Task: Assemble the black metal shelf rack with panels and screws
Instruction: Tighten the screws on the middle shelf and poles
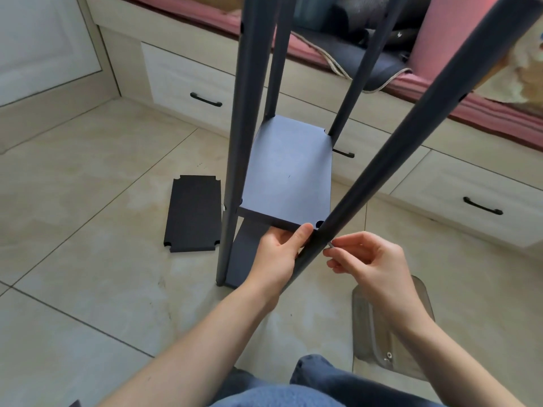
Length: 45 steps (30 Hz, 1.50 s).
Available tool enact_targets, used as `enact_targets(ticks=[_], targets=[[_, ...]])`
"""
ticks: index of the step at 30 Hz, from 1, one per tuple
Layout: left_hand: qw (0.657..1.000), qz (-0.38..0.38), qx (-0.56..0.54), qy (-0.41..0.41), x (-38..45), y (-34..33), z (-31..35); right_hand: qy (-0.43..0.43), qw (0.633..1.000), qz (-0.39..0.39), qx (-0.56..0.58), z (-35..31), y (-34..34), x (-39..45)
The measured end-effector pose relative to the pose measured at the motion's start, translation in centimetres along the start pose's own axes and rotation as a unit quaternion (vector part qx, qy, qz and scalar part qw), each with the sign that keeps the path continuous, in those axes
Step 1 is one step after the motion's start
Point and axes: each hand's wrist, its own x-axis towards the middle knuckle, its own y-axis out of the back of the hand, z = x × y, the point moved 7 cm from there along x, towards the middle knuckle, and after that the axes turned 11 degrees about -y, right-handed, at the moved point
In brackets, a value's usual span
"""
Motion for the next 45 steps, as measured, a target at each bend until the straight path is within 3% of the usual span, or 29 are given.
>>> enact_targets(ticks=[7, 20, 27, 34, 40, 45], targets=[[1.000, 0.005, -0.018, 0.001, 0.1, 0.0, -0.1, 0.080, 0.994, 0.042, -0.062, -0.7, 0.2, -0.7], [1.000, 0.005, -0.016, -0.008, 0.2, 0.2, -0.1, 0.047, 0.998, 0.038, -0.027, -0.3, -0.4, -0.9], [1.000, 0.006, -0.013, -0.008, 0.3, 0.0, -0.1, 0.138, 0.979, 0.077, -0.129, -1.3, -0.4, -1.7], [1.000, 0.009, -0.017, -0.008, 0.3, 0.1, 0.0, 0.120, 0.984, 0.072, -0.110, -0.8, -0.5, -1.3], [1.000, 0.007, -0.014, -0.009, 0.3, 0.1, 0.1, 0.021, 0.999, 0.027, 0.027, 0.5, -0.5, -0.4], [1.000, 0.010, -0.014, -0.004, 0.3, 0.2, 0.1, 0.034, 0.999, 0.039, -0.006, -0.1, -0.4, -0.5]])
